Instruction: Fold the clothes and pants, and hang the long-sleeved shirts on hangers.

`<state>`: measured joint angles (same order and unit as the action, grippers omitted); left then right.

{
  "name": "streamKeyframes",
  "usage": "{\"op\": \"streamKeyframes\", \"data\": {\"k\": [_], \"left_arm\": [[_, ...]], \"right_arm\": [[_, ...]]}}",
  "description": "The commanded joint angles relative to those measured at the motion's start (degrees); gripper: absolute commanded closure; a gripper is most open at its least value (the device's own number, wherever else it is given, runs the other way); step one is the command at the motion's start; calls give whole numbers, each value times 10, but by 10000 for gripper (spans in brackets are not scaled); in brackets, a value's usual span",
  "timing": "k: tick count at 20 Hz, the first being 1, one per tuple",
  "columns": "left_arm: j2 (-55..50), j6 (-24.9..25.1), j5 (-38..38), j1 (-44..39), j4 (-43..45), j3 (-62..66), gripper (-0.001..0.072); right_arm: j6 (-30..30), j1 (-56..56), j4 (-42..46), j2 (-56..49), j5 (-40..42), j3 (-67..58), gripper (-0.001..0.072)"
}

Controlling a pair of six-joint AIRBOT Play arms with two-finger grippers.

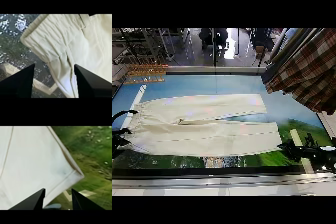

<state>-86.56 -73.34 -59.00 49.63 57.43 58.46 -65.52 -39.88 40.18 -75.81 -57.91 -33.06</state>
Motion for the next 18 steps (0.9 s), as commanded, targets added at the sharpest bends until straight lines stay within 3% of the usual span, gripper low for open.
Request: {"op": "streamKeyframes", "data": {"k": [1, 2, 5, 7, 8, 11, 18], "left_arm": [[-25, -5, 16, -22, -11, -8, 261], [-30, -4, 16, -27, -11, -8, 348], [-33, -37, 52, -28, -13, -8, 494], [-33, -41, 66, -27, -45, -7, 659], [-33, -22, 63, -27, -74, -1, 686], [-32, 33, -18, -27, -166, 73, 688], [46, 31, -290, 8, -176, 321, 687]], "right_arm": [[25, 43, -58, -43, 59, 2, 390], [32, 59, -77, -43, 73, 2, 480], [49, 92, -126, -42, 73, -21, 663], [48, 104, -142, -42, 48, -46, 685], [48, 106, -148, -42, 28, -62, 685], [50, 106, -148, -30, -48, -121, 686], [52, 106, -35, 132, -170, -273, 686]]}}
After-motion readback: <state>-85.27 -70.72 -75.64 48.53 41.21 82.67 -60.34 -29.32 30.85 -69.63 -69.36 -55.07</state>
